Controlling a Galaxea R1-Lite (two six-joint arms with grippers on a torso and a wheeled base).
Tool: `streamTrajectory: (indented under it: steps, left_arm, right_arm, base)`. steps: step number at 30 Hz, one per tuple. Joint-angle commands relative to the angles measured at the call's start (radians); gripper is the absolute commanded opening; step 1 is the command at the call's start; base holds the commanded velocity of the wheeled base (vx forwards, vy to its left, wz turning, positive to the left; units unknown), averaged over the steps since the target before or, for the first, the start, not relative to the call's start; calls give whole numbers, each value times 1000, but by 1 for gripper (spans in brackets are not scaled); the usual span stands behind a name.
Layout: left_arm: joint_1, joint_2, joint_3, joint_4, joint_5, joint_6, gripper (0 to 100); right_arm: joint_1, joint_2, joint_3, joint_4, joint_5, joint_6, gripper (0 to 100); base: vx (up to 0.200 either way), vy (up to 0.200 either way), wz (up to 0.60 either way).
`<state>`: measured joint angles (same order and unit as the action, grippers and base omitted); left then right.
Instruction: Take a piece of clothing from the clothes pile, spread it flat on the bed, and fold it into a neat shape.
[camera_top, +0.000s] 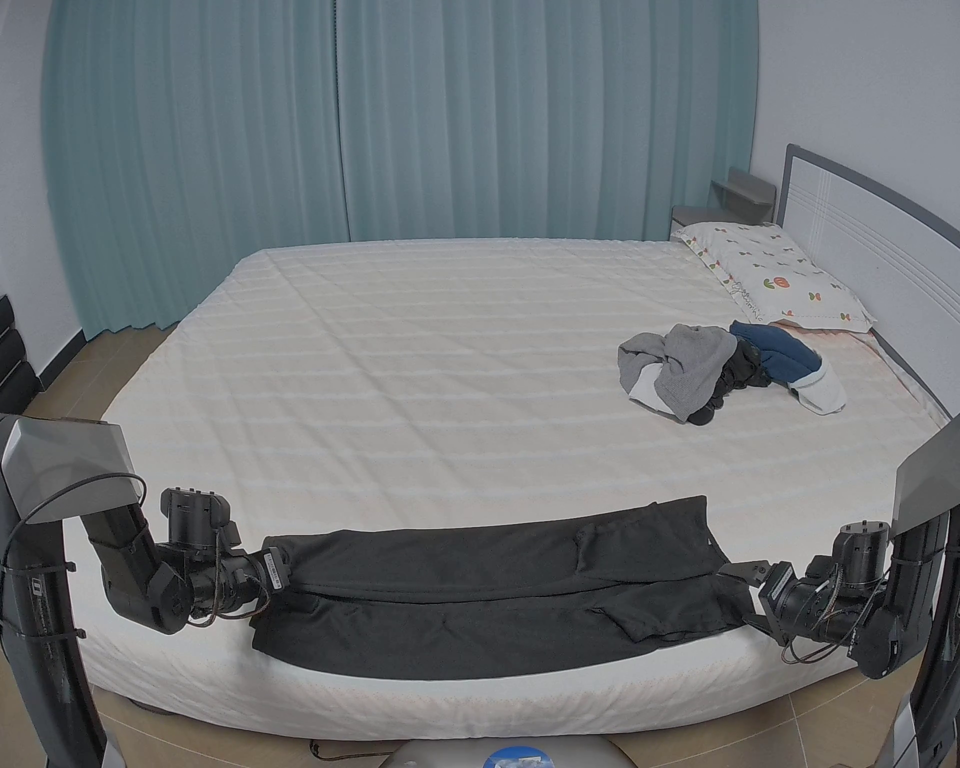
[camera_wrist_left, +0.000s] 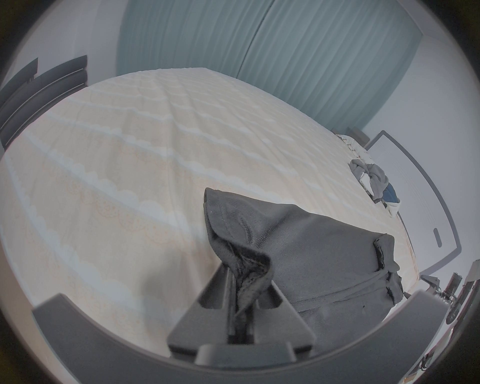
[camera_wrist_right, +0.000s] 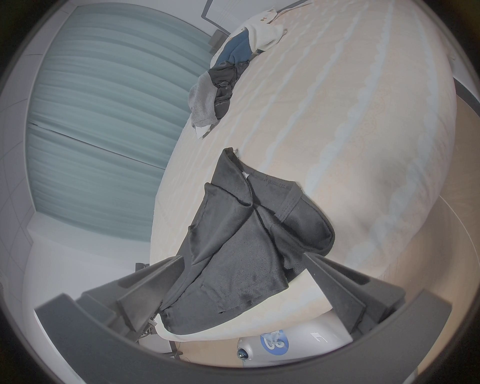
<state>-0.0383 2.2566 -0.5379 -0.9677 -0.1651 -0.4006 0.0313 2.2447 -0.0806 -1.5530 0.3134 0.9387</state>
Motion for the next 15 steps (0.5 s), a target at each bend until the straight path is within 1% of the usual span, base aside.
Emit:
streamTrajectory:
  steps: [1,6,11,15]
  left_arm:
    - [-2,-6,-4,0,-1,-3,0]
    - [-2,-6,-8,0,-1,-26,0]
    - [-2,-2,-22,-2,-1,-29,0]
    - [-2,0,-39,-2,-1,-55,0]
  right_arm:
    - [-16,4,-4,-12,7,0,100]
    - [-24,4,-7,-12,12,0,100]
    - [-24,4,-8,-12,12,-1,100]
    - [-31,4,-8,-12,12,0,100]
  base:
    - [-200,0,0]
    - [-200,0,0]
    - [0,0,0]
    - [0,0,0]
